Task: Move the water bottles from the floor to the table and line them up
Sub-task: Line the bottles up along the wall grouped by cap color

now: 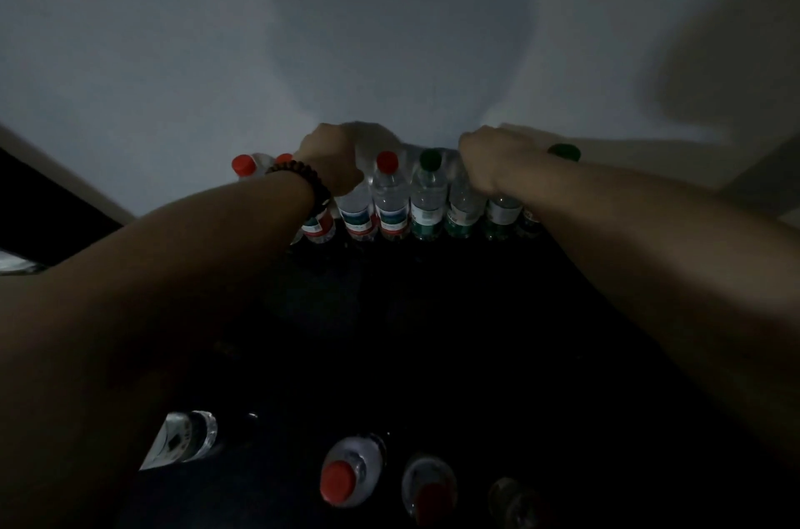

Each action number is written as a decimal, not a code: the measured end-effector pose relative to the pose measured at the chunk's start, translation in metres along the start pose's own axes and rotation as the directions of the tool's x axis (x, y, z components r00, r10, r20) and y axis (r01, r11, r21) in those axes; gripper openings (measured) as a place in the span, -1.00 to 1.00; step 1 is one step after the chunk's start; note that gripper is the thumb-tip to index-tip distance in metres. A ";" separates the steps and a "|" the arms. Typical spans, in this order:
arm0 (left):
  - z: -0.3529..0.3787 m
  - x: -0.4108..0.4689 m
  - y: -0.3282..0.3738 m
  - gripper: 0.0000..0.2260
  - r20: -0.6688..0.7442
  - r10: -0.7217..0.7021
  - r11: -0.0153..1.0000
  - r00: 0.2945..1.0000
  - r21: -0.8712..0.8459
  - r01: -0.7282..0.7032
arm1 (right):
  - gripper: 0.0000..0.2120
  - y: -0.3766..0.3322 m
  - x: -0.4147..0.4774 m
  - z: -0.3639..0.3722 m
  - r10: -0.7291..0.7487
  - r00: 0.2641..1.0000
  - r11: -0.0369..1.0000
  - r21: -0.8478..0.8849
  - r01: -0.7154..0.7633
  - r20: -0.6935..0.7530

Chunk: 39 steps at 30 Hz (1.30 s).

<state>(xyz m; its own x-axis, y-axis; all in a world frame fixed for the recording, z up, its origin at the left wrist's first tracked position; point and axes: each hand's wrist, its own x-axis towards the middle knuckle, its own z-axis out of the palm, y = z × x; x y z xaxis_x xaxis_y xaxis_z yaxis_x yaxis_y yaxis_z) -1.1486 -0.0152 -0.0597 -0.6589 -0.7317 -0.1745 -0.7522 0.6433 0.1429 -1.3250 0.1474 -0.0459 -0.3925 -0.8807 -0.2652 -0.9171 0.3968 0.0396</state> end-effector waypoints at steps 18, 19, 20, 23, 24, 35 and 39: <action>0.005 -0.009 -0.010 -0.58 -0.096 0.008 0.994 0.995 -0.110 -0.018 | -0.82 -0.012 -0.011 -0.004 0.159 0.985 0.984 0.096 -0.153 -0.063; 0.003 -0.013 -0.011 -0.61 -0.103 -0.004 0.994 0.995 -0.112 -0.008 | -0.87 -0.016 -0.016 -0.006 0.164 0.985 0.984 0.086 -0.159 -0.055; 0.000 -0.018 -0.012 -0.63 -0.115 -0.014 0.994 0.993 -0.106 0.002 | -0.89 -0.021 -0.021 -0.009 0.162 0.985 0.985 0.070 -0.158 -0.052; -0.007 -0.036 -0.018 -0.68 -0.149 -0.002 0.998 0.989 -0.068 -0.008 | -0.88 -0.038 -0.036 -0.012 0.149 0.987 0.989 0.025 -0.148 -0.066; -0.009 -0.043 -0.021 -0.72 -0.145 0.009 0.998 0.989 -0.060 -0.017 | -0.94 -0.043 -0.042 -0.013 0.149 0.987 0.989 0.012 -0.148 -0.068; 0.006 -0.179 -0.026 -0.86 0.212 0.464 0.876 0.860 0.033 -0.480 | -0.83 -0.102 -0.105 -0.010 0.122 0.992 0.992 -0.021 -0.123 -0.045; 0.010 -0.232 -0.027 -0.83 0.283 0.655 0.748 0.700 -0.116 -0.653 | -0.91 -0.123 -0.128 -0.004 0.105 0.993 0.993 -0.053 -0.107 -0.047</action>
<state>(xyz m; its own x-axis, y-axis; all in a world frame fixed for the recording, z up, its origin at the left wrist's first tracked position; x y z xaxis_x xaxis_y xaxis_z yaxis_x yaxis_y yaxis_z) -0.9753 0.1396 -0.0324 -0.9521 -0.0270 -0.3047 -0.1334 0.9330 0.3342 -1.1623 0.2106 -0.0133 -0.4892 -0.8455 -0.2139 -0.8721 0.4745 0.1192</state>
